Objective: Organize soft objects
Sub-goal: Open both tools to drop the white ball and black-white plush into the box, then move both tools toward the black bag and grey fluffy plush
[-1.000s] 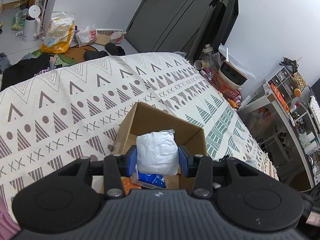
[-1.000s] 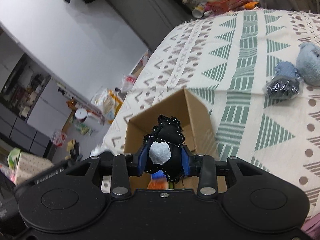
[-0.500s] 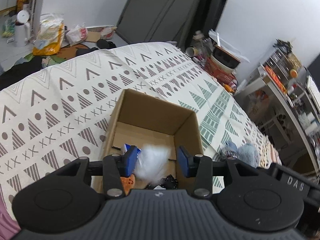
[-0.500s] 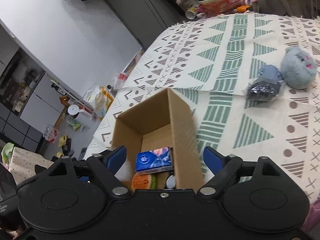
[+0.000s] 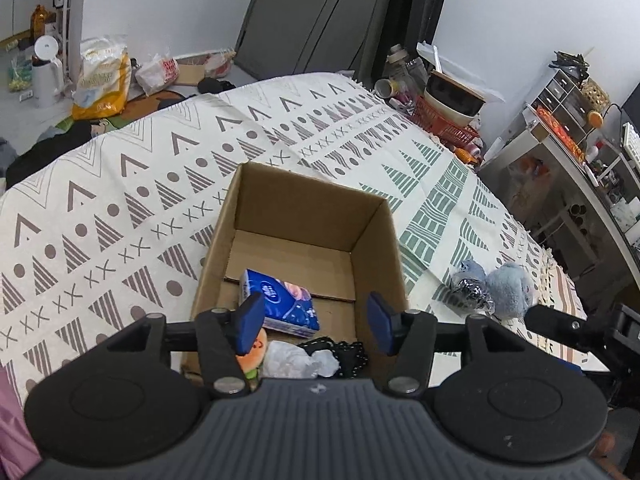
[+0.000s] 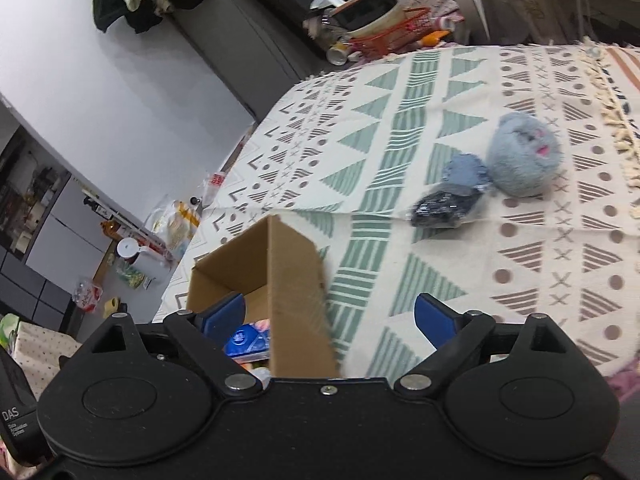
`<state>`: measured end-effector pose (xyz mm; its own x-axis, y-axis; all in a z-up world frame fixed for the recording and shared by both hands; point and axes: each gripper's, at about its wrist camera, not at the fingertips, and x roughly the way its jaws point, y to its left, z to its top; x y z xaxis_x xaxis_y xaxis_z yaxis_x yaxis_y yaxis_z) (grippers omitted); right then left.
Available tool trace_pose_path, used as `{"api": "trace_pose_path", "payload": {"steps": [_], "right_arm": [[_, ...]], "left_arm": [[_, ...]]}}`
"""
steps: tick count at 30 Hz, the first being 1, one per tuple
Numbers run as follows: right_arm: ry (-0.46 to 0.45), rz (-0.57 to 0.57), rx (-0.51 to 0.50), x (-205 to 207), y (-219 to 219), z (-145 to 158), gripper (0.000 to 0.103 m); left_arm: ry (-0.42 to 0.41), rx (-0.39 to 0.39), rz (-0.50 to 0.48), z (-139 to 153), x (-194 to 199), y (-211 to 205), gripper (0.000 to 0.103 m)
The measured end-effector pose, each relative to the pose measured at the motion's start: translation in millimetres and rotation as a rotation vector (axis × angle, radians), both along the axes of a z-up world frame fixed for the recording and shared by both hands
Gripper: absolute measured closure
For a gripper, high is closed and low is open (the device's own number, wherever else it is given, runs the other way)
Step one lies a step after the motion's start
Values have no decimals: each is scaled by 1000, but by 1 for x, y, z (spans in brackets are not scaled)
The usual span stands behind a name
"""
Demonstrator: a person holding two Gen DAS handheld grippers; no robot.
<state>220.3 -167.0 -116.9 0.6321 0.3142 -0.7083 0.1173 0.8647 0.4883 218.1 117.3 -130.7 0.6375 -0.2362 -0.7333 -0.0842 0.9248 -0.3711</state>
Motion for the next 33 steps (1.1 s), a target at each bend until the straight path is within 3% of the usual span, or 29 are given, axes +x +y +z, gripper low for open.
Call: {"api": "trace_pose_path", "payload": {"steps": [10,21,25,33], "right_arm": [[-29,-45,-10,-14,-59,8,3],[-85,-112,7,-24,-107,2,3],[-116,-132,70,-32,-117,-7,3],[-147,-189,187,-32,-133,-22,3]], "left_arm": [[-37,92,-62,20,-1,-62,35],[-4,85,-53,27,3,-104,31],[-10,64,-45,25,2,-118,31],[-27,100,-72,25,9,-152,31]]}}
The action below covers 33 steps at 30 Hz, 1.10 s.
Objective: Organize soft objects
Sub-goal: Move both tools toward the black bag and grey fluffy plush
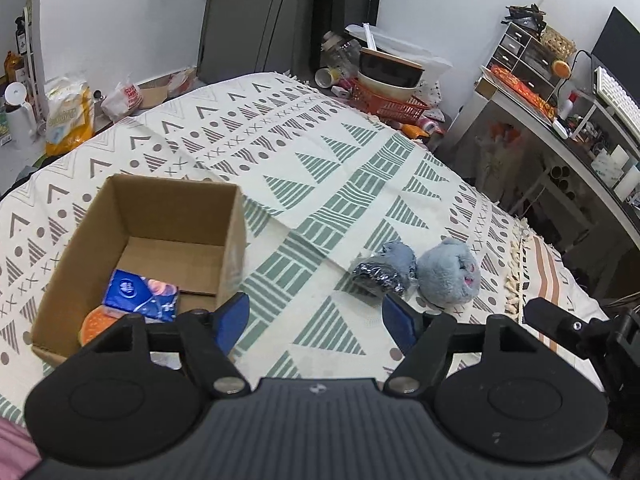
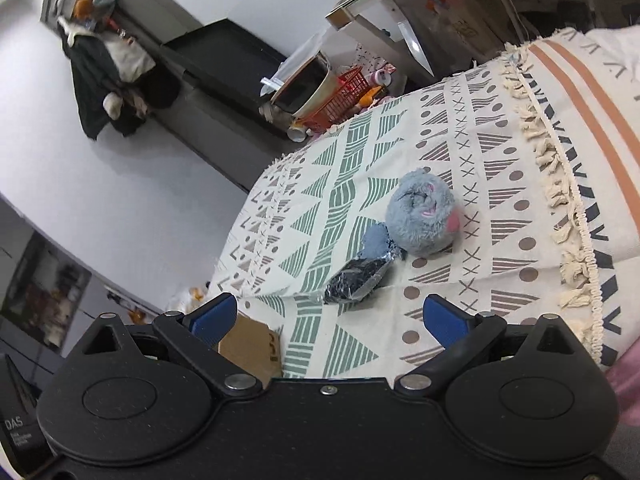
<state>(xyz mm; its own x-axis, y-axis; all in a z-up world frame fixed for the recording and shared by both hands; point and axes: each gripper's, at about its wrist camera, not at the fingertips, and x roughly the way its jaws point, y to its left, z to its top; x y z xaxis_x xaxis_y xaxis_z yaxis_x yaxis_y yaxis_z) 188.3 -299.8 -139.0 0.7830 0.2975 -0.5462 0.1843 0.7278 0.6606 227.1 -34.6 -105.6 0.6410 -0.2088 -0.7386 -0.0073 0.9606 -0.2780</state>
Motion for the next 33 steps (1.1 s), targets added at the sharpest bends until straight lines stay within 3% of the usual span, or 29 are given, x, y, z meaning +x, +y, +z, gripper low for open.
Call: {"api": "trace_pose_path", "payload": {"steps": [13,24,26,33], "right_arm": [[34,-70,128,36,-16,-31,3],[116,-99,250,66,-28,-70,4],[127,-98,247,72,-28,-75,4],[149,-113,193,90,-26,-88,3]], "left_arm": [[45,-117,90,-16,38,-30,32],[103,-177,78,-48,71,-55,35],[114,-199,63,-54,76,-60,35],[146,-146,43,-77,98,-74,35]]}}
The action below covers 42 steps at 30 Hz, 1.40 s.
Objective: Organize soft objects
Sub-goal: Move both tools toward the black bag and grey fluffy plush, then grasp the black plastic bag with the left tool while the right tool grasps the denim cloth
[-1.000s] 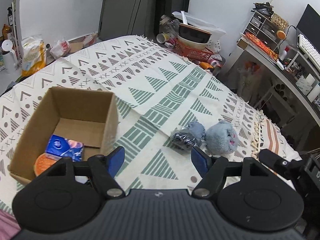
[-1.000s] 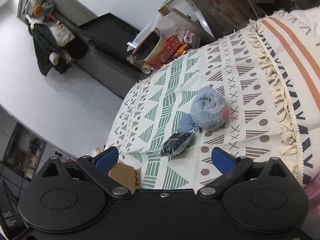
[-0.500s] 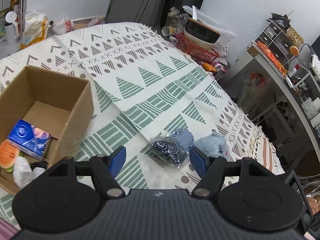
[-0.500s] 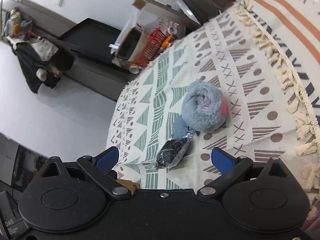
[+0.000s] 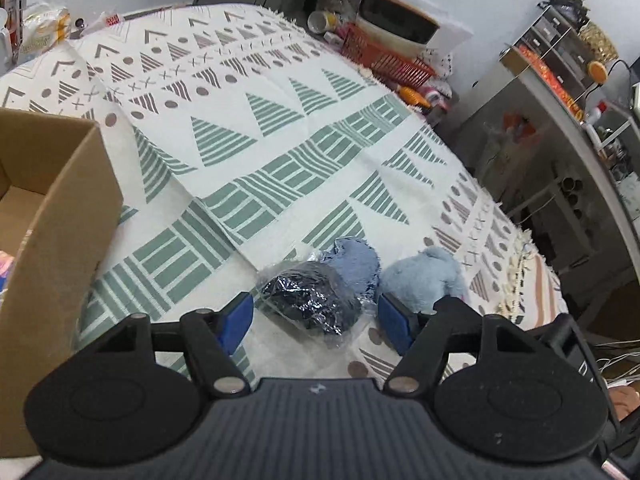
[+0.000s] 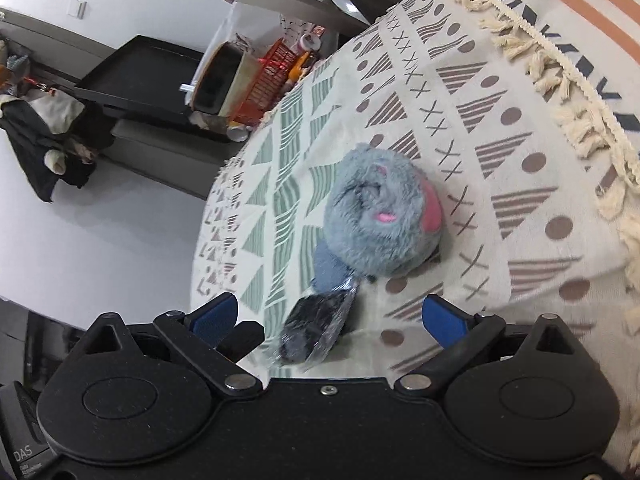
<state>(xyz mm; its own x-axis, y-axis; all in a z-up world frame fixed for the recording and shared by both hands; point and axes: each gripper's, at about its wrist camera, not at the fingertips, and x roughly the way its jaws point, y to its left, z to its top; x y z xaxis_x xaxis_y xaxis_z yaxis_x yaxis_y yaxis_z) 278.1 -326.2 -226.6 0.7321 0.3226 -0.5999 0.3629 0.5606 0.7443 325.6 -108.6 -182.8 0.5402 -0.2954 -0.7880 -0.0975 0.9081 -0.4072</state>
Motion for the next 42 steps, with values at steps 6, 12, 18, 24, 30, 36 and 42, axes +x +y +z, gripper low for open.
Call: {"api": "trace_pose_path", "payload": {"steps": [6,12,18,24,30,36,42], "right_arm": [[48,-6,69,15,-4,-22,3],[53,6,91,33,0,-34,9],[30,39,45,46,11,-37,13],[7,72,-7,53,19,-37,18],[-3,72,-29,63,26,-40,22],[-20,64,-74,72,33,-44,23],[-8,91,-263,76,49,-41,55]], "left_arm": [[44,-22,5,-24,15,-3,39],[31,-34,23,-38,23,-1,60],[-2,-21,17,-32,22,4,79],[-14,2,48,-28,22,16,80],[-9,5,72,-29,23,28,80],[-5,14,80,-31,26,31,79],[-5,36,81,-28,23,34,79]]}}
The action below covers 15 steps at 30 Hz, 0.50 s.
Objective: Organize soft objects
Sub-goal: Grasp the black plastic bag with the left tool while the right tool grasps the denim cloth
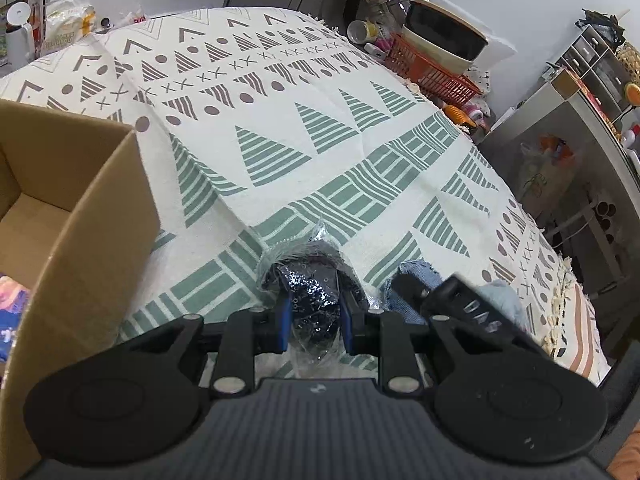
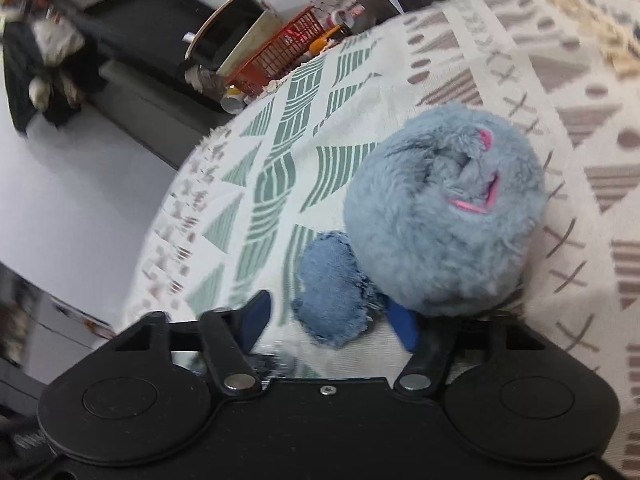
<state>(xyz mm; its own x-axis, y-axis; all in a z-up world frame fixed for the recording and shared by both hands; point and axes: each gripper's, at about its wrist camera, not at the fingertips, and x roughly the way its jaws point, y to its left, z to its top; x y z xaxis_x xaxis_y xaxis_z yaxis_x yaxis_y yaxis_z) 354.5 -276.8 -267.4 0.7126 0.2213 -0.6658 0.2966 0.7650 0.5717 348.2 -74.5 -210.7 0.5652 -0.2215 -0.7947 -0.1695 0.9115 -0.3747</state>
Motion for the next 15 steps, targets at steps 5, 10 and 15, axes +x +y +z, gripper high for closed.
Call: {"api": "trace_pose_path", "payload": {"steps": [5,10,15], "right_arm": [[8,31,-149,-7,6,7,84],[16,48,-157,-18,5,16,86],[20,73,-147,-34,4,27,86]], "left_arm": [[12,24,9,3,-8,6,79],[17,42,12,9,-21,13,79],[0,42,3,20,-32,22,80]]}}
